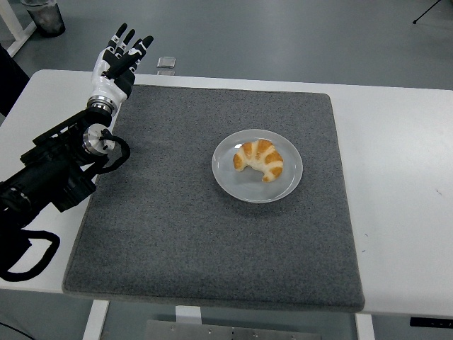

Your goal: Place the bread on the plate

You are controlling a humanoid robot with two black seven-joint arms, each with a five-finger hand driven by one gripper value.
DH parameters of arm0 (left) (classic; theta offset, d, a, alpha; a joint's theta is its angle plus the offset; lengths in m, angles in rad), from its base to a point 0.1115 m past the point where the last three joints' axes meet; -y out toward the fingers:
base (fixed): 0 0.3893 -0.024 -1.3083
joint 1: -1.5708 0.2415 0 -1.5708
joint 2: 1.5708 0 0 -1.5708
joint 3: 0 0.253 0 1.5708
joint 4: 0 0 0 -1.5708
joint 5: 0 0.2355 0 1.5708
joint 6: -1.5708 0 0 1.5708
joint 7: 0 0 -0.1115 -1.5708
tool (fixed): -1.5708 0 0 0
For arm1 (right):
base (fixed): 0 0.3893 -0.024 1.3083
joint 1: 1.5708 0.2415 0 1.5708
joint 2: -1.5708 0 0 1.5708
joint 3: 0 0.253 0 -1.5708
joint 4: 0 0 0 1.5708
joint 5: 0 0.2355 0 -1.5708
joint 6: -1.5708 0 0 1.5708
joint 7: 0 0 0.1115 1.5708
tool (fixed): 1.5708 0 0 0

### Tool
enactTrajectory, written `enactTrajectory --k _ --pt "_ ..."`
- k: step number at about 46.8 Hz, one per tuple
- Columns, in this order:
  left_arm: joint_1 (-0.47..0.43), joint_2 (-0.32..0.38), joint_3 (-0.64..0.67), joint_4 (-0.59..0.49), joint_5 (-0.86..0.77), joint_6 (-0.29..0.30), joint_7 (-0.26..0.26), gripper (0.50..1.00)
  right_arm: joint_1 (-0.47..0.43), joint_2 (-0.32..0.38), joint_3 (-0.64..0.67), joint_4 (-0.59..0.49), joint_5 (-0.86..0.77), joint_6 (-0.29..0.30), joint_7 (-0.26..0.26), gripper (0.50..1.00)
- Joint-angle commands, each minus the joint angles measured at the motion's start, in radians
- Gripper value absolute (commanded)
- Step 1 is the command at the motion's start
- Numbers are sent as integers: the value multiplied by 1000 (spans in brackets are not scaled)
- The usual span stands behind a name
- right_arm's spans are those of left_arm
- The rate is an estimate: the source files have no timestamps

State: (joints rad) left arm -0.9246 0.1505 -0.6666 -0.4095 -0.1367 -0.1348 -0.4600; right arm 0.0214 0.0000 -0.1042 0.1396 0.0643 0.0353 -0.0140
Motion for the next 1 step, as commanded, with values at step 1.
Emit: enactTrajectory --k 1 --pt "1 0 -7 0 0 1 0 1000 0 0 1 0 2 0 0 954"
